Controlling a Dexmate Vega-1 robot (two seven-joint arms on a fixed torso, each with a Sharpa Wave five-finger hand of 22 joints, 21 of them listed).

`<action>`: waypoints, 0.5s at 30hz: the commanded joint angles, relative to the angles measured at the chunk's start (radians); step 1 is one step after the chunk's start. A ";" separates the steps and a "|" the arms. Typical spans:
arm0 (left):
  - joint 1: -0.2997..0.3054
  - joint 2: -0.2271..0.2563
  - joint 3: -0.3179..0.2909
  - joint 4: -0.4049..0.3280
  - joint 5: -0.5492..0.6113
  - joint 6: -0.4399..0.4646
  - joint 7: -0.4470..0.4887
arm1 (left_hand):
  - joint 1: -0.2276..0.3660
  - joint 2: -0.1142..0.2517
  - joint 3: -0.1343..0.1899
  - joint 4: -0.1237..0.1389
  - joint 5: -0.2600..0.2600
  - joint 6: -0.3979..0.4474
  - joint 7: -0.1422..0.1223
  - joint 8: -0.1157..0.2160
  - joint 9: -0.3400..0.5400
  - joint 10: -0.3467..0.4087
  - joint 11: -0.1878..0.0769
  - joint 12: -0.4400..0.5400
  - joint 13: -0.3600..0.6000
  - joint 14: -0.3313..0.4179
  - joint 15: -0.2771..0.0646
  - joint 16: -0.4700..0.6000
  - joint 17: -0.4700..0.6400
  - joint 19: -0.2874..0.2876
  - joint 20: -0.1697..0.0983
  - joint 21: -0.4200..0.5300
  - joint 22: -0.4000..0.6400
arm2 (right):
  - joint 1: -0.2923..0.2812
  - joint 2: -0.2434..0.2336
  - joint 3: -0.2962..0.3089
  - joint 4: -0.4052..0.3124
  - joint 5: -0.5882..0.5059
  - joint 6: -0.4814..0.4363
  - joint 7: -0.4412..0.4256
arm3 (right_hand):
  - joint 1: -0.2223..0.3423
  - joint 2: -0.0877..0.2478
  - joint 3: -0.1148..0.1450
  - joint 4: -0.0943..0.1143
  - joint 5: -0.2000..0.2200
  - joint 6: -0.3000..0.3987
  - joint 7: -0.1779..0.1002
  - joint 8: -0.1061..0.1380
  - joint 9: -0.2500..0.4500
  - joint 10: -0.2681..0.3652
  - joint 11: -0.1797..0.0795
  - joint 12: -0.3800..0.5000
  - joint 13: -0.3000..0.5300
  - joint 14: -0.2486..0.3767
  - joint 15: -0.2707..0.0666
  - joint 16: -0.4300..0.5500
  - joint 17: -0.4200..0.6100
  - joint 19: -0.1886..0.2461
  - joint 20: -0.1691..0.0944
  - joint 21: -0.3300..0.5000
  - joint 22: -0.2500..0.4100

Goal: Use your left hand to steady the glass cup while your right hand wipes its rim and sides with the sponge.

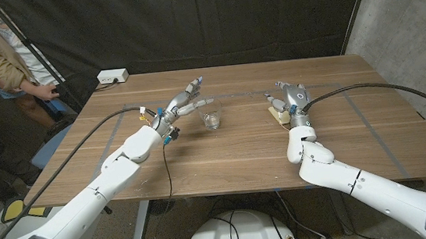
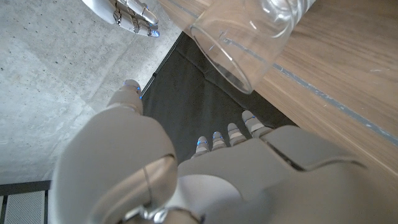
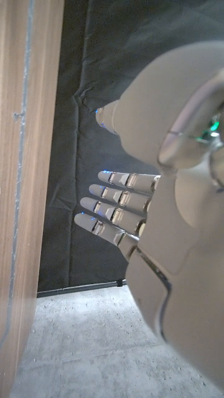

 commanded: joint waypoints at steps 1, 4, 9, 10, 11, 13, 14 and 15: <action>0.000 -0.005 -0.024 0.019 -0.056 -0.065 -0.032 | -0.024 0.004 -0.012 0.015 0.007 -0.060 -0.015 -0.011 0.001 -0.030 0.003 0.002 -0.004 -0.031 0.002 0.006 -0.001 -0.029 -0.002 -0.011 0.003 | -0.062 -0.023 0.082 -0.083 0.080 0.143 -0.068 | -0.018 0.010 0.003 0.013 -0.005 -0.024 0.001 -0.004 0.001 -0.017 0.004 -0.001 -0.011 -0.018 -0.028 -0.008 -0.007 -0.008 0.004 -0.016 0.000; -0.001 -0.003 -0.029 0.024 -0.070 -0.079 -0.041 | -0.037 0.008 -0.017 0.023 0.009 -0.076 -0.017 -0.020 0.001 -0.046 0.006 0.002 -0.008 -0.049 0.004 0.004 -0.004 -0.038 -0.004 -0.016 0.003 | -0.076 -0.025 0.103 -0.093 0.100 0.174 -0.078 | -0.036 0.019 0.002 0.021 -0.010 -0.051 0.005 -0.006 -0.001 -0.045 0.006 -0.003 -0.025 -0.047 -0.021 -0.016 -0.019 -0.020 0.004 -0.038 0.000; 0.001 0.001 -0.043 0.033 -0.106 -0.105 -0.062 | -0.053 0.014 -0.023 0.033 0.011 -0.108 -0.027 -0.036 0.001 -0.069 0.004 0.002 -0.014 -0.070 0.013 0.004 -0.009 -0.053 -0.006 -0.024 0.003 | -0.100 -0.014 0.149 -0.095 0.160 0.258 -0.091 | -0.040 0.017 0.005 0.015 -0.015 -0.091 0.012 -0.007 -0.005 -0.089 0.015 -0.005 -0.051 -0.106 -0.027 -0.027 -0.046 -0.032 0.003 -0.077 -0.003; 0.001 0.002 -0.045 0.036 -0.112 -0.111 -0.068 | -0.055 0.015 -0.024 0.034 0.012 -0.109 -0.026 -0.037 0.000 -0.073 0.005 0.002 -0.015 -0.074 0.014 0.004 -0.009 -0.056 -0.006 -0.026 0.003 | -0.104 -0.012 0.158 -0.094 0.172 0.279 -0.093 | -0.042 0.017 0.006 0.014 -0.016 -0.102 0.013 -0.008 -0.006 -0.106 0.015 -0.007 -0.057 -0.123 -0.029 -0.029 -0.052 -0.036 0.003 -0.086 -0.003; 0.001 0.004 -0.047 0.039 -0.120 -0.118 -0.074 | -0.056 0.015 -0.025 0.035 0.012 -0.110 -0.027 -0.037 0.000 -0.074 0.005 0.002 -0.016 -0.076 0.013 0.004 -0.010 -0.058 -0.005 -0.027 0.003 | -0.109 -0.009 0.168 -0.091 0.187 0.303 -0.094 | -0.043 0.018 0.006 0.014 -0.016 -0.106 0.014 -0.008 -0.006 -0.108 0.015 -0.006 -0.060 -0.130 -0.026 -0.030 -0.055 -0.039 0.002 -0.090 -0.003; 0.001 0.007 -0.051 0.045 -0.136 -0.128 -0.087 | -0.059 0.017 -0.026 0.037 0.012 -0.115 -0.027 -0.039 0.000 -0.081 0.005 0.002 -0.017 -0.080 0.012 0.004 -0.010 -0.061 -0.007 -0.029 0.003 | -0.118 -0.003 0.189 -0.084 0.224 0.359 -0.090 | -0.047 0.018 0.006 0.014 -0.017 -0.122 0.021 -0.010 -0.007 -0.122 0.018 -0.007 -0.066 -0.143 -0.022 -0.030 -0.062 -0.039 0.001 -0.100 -0.003; 0.000 0.009 -0.052 0.051 -0.142 -0.135 -0.095 | -0.060 0.017 -0.027 0.038 0.013 -0.118 -0.028 -0.040 0.000 -0.083 0.004 0.002 -0.018 -0.084 0.014 0.003 -0.011 -0.061 -0.007 -0.029 0.004 | -0.122 0.000 0.200 -0.076 0.245 0.398 -0.087 | -0.048 0.018 0.006 0.013 -0.018 -0.134 0.025 -0.011 -0.008 -0.133 0.019 -0.008 -0.071 -0.154 -0.017 -0.030 -0.068 -0.040 0.000 -0.107 -0.004; -0.001 0.010 -0.054 0.056 -0.149 -0.141 -0.102 | -0.062 0.018 -0.028 0.039 0.013 -0.118 -0.027 -0.041 0.000 -0.083 0.005 0.003 -0.018 -0.087 0.016 0.004 -0.012 -0.063 -0.008 -0.030 0.004 | -0.126 0.006 0.211 -0.067 0.266 0.436 -0.087 | -0.052 0.018 0.006 0.013 -0.019 -0.143 0.026 -0.009 -0.008 -0.147 0.021 -0.008 -0.077 -0.172 -0.010 -0.031 -0.076 -0.044 -0.002 -0.118 -0.004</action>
